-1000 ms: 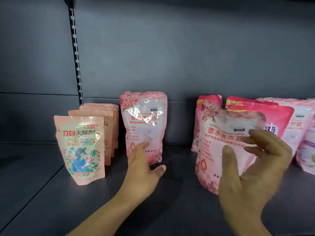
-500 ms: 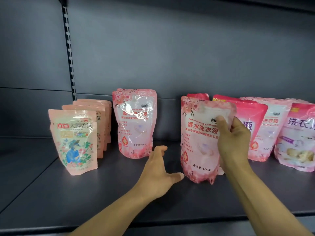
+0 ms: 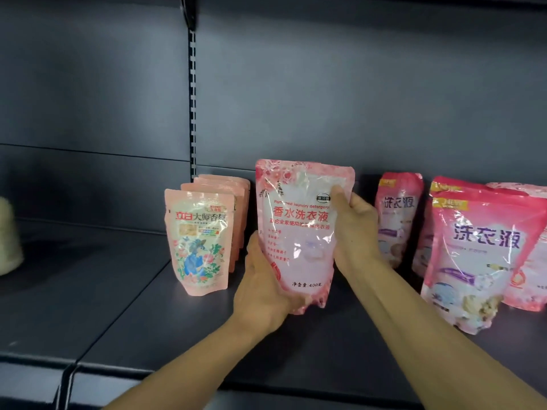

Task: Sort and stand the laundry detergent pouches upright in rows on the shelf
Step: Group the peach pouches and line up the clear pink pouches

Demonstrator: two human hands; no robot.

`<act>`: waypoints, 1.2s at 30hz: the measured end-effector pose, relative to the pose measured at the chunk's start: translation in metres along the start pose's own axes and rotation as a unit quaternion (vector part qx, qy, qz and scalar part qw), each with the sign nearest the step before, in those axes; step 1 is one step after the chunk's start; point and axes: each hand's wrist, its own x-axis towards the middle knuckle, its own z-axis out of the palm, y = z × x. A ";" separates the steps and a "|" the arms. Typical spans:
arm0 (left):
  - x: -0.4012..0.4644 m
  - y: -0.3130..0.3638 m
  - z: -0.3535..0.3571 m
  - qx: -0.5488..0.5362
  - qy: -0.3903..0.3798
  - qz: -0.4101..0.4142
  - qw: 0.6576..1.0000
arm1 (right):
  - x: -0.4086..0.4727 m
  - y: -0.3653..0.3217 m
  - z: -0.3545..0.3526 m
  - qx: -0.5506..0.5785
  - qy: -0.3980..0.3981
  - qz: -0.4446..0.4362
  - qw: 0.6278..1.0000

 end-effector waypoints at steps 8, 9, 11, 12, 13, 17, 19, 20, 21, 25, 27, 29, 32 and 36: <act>0.005 -0.014 0.000 0.075 0.004 -0.042 0.996 | 0.008 0.017 -0.001 -0.030 0.018 0.007 0.999; 0.005 -0.016 0.000 0.083 0.004 -0.045 0.996 | 0.008 0.017 -0.003 -0.039 0.023 0.003 0.999; 0.005 -0.018 0.000 0.096 0.001 -0.049 0.994 | 0.008 0.018 -0.005 -0.065 0.042 -0.011 0.997; 0.006 -0.020 0.000 0.103 0.000 -0.050 0.993 | 0.008 0.019 -0.005 -0.076 0.051 -0.020 0.996; 0.006 -0.021 0.000 0.112 -0.002 -0.049 0.993 | 0.008 0.019 -0.006 -0.082 0.055 -0.029 0.995; 0.004 -0.019 -0.001 0.147 -0.005 -0.033 0.989 | 0.014 0.018 -0.003 -0.090 0.066 -0.027 0.993; 0.004 -0.018 -0.001 0.158 -0.003 -0.026 0.987 | 0.021 0.020 0.000 -0.093 0.081 -0.020 0.992; 0.004 -0.018 -0.001 0.163 -0.002 -0.024 0.986 | 0.024 0.022 0.001 -0.095 0.085 -0.020 0.992; 0.004 -0.018 -0.002 0.167 -0.003 -0.024 0.986 | 0.027 0.024 0.001 -0.097 0.090 -0.021 0.991; 0.005 -0.020 -0.002 0.175 -0.004 -0.020 0.984 | 0.030 0.029 0.001 -0.105 0.097 -0.019 0.990; 0.006 -0.021 -0.002 0.174 -0.002 -0.020 0.985 | 0.030 0.032 0.000 -0.105 0.085 -0.043 0.990; 0.006 -0.021 -0.003 0.173 0.001 -0.016 0.985 | 0.030 0.032 0.000 -0.114 0.075 -0.071 0.988; 0.007 -0.022 -0.004 0.181 0.001 -0.015 0.983 | 0.028 0.030 -0.001 -0.111 0.068 -0.095 0.987; 0.008 -0.021 -0.005 0.187 -0.003 -0.023 0.982 | 0.032 0.029 -0.005 -0.117 0.088 -0.081 0.986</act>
